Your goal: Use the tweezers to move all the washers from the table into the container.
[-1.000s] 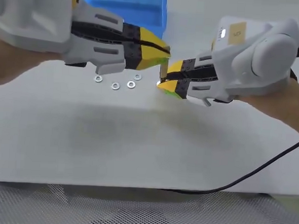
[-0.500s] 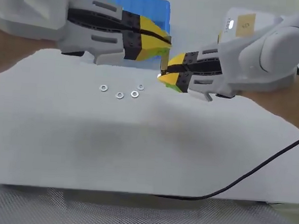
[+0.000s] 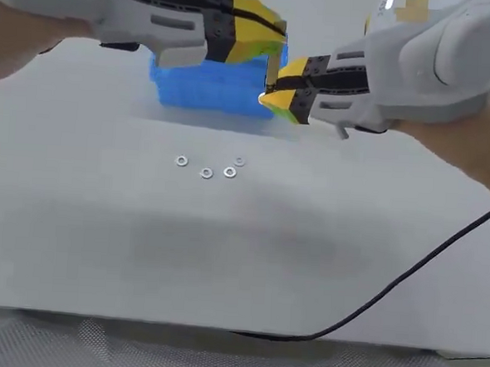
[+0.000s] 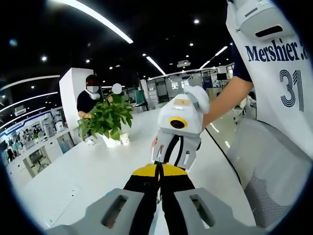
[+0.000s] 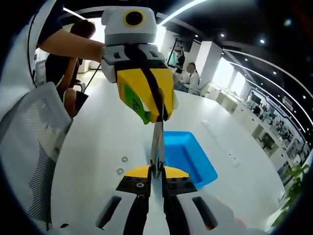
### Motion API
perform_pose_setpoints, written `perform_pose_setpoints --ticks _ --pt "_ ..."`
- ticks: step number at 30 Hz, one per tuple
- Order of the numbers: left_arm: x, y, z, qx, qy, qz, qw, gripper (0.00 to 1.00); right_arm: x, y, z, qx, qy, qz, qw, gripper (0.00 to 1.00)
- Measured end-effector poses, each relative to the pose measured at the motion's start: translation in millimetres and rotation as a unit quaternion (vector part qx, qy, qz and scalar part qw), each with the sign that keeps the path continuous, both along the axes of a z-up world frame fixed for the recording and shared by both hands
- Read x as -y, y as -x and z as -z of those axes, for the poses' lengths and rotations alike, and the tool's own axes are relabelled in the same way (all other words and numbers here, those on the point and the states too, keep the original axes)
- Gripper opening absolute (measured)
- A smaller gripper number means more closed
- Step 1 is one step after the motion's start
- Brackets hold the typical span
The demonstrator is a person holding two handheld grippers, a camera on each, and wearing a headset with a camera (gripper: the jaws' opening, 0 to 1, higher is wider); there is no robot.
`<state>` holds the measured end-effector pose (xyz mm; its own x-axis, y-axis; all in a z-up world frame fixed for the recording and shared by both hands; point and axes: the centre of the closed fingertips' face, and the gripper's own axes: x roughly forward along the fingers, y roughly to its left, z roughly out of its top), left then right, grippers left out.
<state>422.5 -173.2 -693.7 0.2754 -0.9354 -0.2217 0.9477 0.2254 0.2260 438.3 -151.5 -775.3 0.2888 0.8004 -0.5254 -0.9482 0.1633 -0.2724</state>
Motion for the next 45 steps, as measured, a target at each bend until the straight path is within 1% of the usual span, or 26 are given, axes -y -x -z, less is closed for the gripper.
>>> perform_pose_setpoints --ticks 3,6,9,12,15,18,19,22,23,24,25,26,28,32,34,35,36,40,44,45 --pt "-4.9 -5.6 -3.6 0.005 0.0 -0.004 1.0 0.03 -4.8 -5.7 -5.3 0.004 -0.005 0.0 1.0 0.09" --pt "-8.8 -11.2 -5.4 0.011 -0.002 -0.008 0.9999 0.03 -8.4 -11.8 -8.2 0.011 -0.001 -0.003 0.9999 0.09" --pt "-13.0 -18.4 -8.7 0.015 0.001 -0.013 0.9998 0.03 -11.7 -18.9 -12.3 0.018 0.0 -0.004 0.9998 0.09" --pt "-17.2 -28.3 -10.7 0.021 0.003 -0.019 0.9996 0.03 -15.5 -28.9 -15.1 0.025 -0.001 -0.003 0.9997 0.09" --pt "-20.1 -37.5 -10.9 0.024 0.002 -0.023 0.9994 0.03 -18.9 -37.0 -15.4 0.028 -0.002 -0.002 0.9996 0.09" --pt "-22.7 -46.3 -8.0 0.024 0.001 -0.026 0.9994 0.03 -21.7 -45.7 -13.0 0.031 0.0 0.0 0.9995 0.09" --pt "-23.6 -49.8 -6.0 0.023 0.002 -0.027 0.9994 0.03 -21.4 -53.1 -9.8 0.031 0.002 -0.001 0.9995 0.09" --pt "-24.7 -55.6 -0.8 0.02 0.001 -0.028 0.9994 0.03 -22.5 -58.7 -3.0 0.032 0.007 -0.007 0.9994 0.09" --pt "-25.1 -57.8 2.0 0.018 -0.001 -0.028 0.9994 0.03 -21.0 -67.3 2.2 0.031 0.008 -0.009 0.9995 0.09" --pt "-25.2 -59.0 3.7 0.017 -0.002 -0.028 0.9995 0.03 -21.1 -68.4 3.3 0.03 0.009 -0.01 0.9995 0.09" --pt "-25.5 -60.6 6.2 0.015 -0.004 -0.028 0.9995 0.03 -20.2 -73.9 7.3 0.029 0.01 -0.011 0.9995 0.09" --pt "-25.5 -61.6 7.5 0.014 -0.004 -0.028 0.9995 0.03 -19.9 -76.2 9.1 0.028 0.01 -0.012 0.9995 0.09" --pt "-26.1 -64.4 10.5 0.013 -0.004 -0.028 0.9995 0.03 -21.2 -79.0 8.1 0.029 0.011 -0.012 0.9995 0.09" --pt "-26.2 -71.8 18.0 0.011 -0.004 -0.029 0.9995 0.03 -20.0 -90.5 19.1 0.029 0.015 -0.008 0.9994 0.09" --pt "-26.0 -75.2 24.6 0.007 -0.007 -0.029 0.9995 0.03 -20.0 -91.3 26.4 0.023 0.021 -0.008 0.9995 0.09" --pt "-25.6 -75.8 27.2 0.005 -0.008 -0.029 0.9995 0.03 -20.6 -86.9 27.3 0.023 0.024 -0.008 0.9994 0.09" --pt "-25.0 -76.4 30.5 0.002 -0.009 -0.028 0.9996 0.03 -20.3 -87.2 31.1 0.02 0.026 -0.008 0.9994 0.09" --pt "-24.0 -79.0 39.7 -0.006 -0.009 -0.031 0.9995 0.03 -16.5 -93.4 44.1 0.011 0.033 -0.001 0.9994 0.09" --pt "-24.7 -81.8 46.3 -0.013 -0.007 -0.036 0.9992 0.03 -15.6 -94.6 50.9 0.002 0.032 0.006 0.9995 0.09" --pt "-25.7 -82.5 49.0 -0.018 -0.006 -0.038 0.9991 0.03 -16.9 -92.6 50.3 0.0 0.032 0.007 0.9995 0.09"
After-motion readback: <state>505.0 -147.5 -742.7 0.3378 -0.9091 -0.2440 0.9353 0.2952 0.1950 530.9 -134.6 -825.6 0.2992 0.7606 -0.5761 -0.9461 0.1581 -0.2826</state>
